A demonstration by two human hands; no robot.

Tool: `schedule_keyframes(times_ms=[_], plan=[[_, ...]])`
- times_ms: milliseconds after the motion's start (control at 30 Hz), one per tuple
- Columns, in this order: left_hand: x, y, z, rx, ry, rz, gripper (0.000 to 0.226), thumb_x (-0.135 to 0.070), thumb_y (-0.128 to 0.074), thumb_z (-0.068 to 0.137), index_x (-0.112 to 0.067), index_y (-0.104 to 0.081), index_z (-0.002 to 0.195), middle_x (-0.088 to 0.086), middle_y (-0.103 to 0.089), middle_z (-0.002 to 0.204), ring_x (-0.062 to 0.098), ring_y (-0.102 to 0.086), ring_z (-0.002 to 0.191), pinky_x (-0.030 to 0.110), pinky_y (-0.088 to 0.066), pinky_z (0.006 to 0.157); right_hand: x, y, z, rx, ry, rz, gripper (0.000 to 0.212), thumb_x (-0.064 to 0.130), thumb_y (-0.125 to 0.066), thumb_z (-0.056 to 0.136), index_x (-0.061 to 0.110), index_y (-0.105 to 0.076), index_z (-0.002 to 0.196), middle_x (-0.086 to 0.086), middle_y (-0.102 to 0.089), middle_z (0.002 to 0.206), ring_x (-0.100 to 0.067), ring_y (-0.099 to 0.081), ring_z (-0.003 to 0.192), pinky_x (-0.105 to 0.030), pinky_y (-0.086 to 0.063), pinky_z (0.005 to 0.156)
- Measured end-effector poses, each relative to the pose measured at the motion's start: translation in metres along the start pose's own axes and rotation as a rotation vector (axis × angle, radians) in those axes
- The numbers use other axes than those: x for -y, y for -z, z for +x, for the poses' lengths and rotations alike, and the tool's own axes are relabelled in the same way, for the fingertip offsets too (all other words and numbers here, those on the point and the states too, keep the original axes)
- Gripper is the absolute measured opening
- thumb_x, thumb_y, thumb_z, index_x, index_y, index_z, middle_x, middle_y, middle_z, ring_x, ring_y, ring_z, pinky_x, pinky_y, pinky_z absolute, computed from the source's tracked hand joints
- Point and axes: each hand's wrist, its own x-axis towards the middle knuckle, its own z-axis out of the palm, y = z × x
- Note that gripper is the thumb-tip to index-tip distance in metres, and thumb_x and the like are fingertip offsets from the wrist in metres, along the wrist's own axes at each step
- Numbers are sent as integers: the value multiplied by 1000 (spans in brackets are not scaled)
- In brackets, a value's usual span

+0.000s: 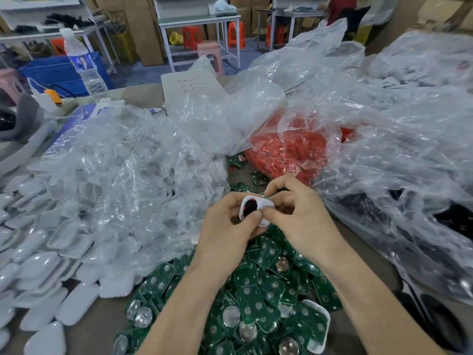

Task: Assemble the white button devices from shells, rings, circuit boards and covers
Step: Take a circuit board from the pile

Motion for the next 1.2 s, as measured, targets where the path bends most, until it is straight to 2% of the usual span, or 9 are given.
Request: schedule_keyframes(times_ms=[200, 367, 667, 733, 833, 933, 1033, 1100, 1200], plan=[[-1, 0, 1, -55, 44, -42, 19, 6, -65, 87, -12, -69, 91, 4, -75, 82, 17, -74, 79, 21, -58, 68, -1, 6, 1, 32, -27, 92, 17, 7, -72, 82, 22, -65, 80, 2, -74, 75, -7, -65, 66, -27, -49, 68], [-4, -4, -4, -107, 96, -15, 14, 6, -64, 88, -4, -66, 98, 17, -70, 97, 18, -73, 80, 22, -57, 67, -2, 2, -3, 19, 6, 9, 18, 10, -73, 82, 26, -65, 80, 6, -74, 77, -10, -69, 72, -29, -53, 71], [-8, 10, -31, -151, 190, -167, 17, 6, -61, 89, -6, -67, 100, 16, -70, 100, 22, -74, 83, 25, -59, 68, 9, 4, -9, 157, -14, 118, 10, 19, -75, 80, 26, -73, 74, 2, -72, 74, -7, -60, 61, -19, -49, 58], [-10, 15, -34, -155, 228, -233, 18, 6, -60, 90, -5, -67, 102, 18, -69, 106, 24, -74, 84, 25, -59, 68, 14, 3, -9, 98, 21, 13, 10, 23, -73, 83, 29, -73, 74, 11, -71, 76, -3, -60, 63, -22, -48, 65], [-13, 23, -37, -148, 248, -298, 23, 9, -59, 89, -1, -63, 109, 23, -66, 114, 28, -74, 88, 27, -60, 71, 43, -4, -6, 79, 182, -68, 15, 23, -68, 86, 36, -72, 80, 27, -68, 80, 9, -62, 73, -8, -45, 64], [-14, 27, -39, -91, 214, -334, 24, 11, -55, 91, 0, -60, 112, 19, -70, 107, 27, -74, 87, 28, -60, 73, 81, -33, 12, 339, 350, -208, 22, 15, -61, 91, 32, -74, 88, 22, -72, 88, 4, -64, 82, -1, -42, 72], [-13, 28, -42, -74, 198, -429, 24, 14, -53, 90, 0, -58, 109, 15, -73, 98, 26, -74, 81, 28, -60, 69, 100, -83, 42, 634, 432, -651, 28, 9, -48, 97, 19, -71, 111, 2, -68, 115, -11, -62, 97, -11, -45, 82], [-12, 31, -44, -73, 191, -458, 26, 14, -54, 90, 1, -56, 112, 17, -72, 100, 27, -74, 80, 28, -60, 67, 99, -105, 59, 710, 407, -860, 30, 7, -49, 96, 15, -65, 120, -6, -64, 122, -20, -61, 103, -25, -47, 87], [-11, 36, -45, -52, 168, -465, 24, 13, -54, 91, 1, -60, 111, 18, -72, 100, 28, -74, 81, 26, -59, 68, 93, -109, 72, 746, 374, -1029, 30, 6, -55, 92, 14, -63, 120, -9, -62, 121, -25, -60, 104, -28, -47, 83]])
